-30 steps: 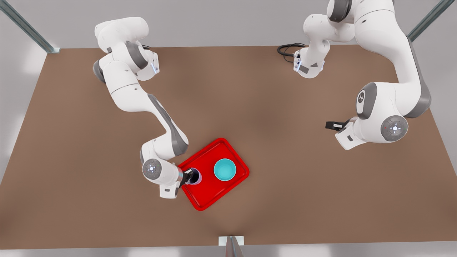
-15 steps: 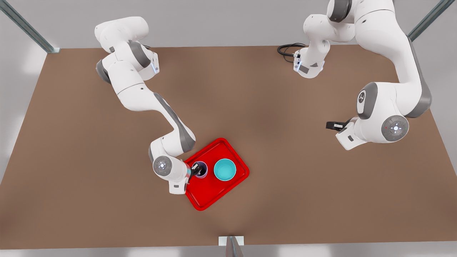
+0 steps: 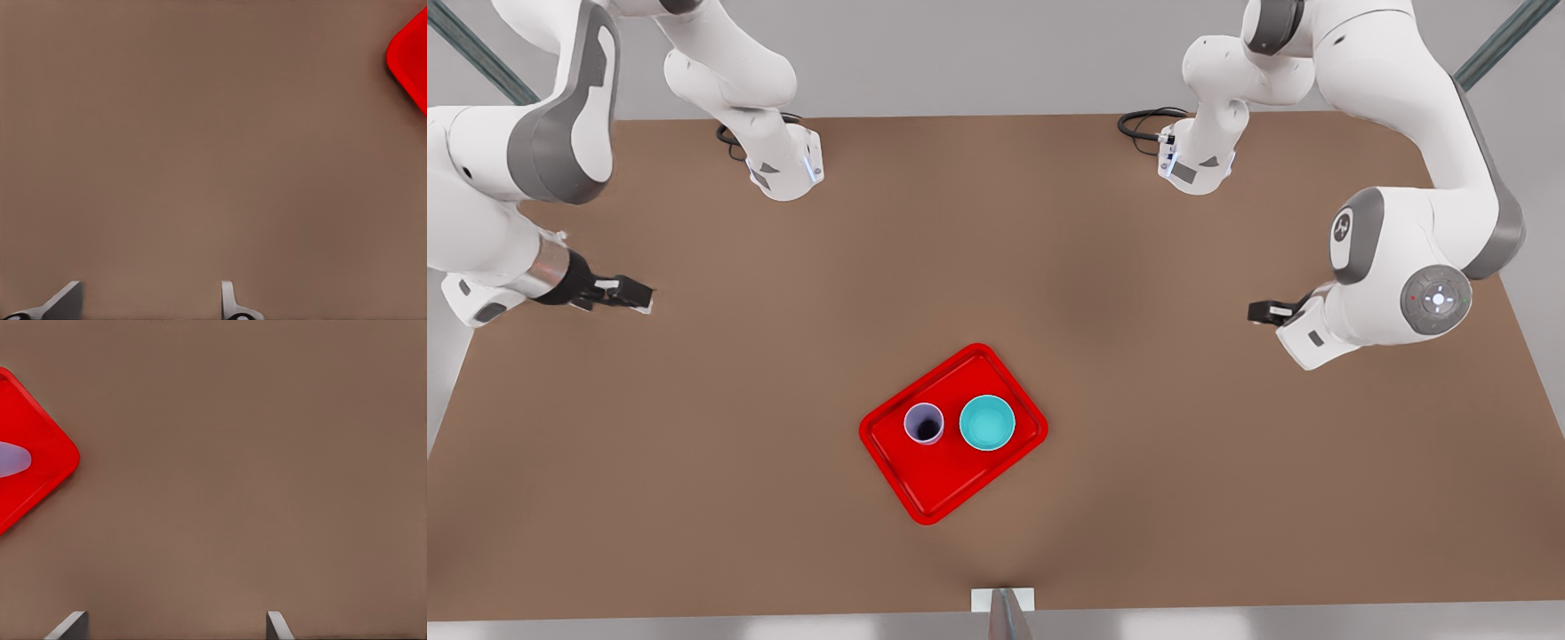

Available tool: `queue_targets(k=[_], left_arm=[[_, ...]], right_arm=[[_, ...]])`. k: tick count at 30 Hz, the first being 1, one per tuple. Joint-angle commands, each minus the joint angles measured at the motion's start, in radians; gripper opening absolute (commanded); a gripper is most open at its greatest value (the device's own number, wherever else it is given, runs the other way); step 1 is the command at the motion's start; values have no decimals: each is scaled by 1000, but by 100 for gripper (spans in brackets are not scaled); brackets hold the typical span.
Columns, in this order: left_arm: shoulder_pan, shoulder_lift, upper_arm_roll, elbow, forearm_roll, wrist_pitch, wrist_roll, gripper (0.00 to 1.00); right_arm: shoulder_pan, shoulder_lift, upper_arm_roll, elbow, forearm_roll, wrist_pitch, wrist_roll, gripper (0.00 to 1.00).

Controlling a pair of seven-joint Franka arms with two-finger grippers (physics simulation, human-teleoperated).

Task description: Place the bowl on the tray with the left arm and the cup on the tray with the right arm

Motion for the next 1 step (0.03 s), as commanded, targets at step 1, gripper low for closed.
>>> queue_targets(k=[1], left_arm=[[0, 0, -1, 0, 3, 0, 0, 100]], right_arm=[[13, 48, -1, 53, 2, -7, -5, 100]])
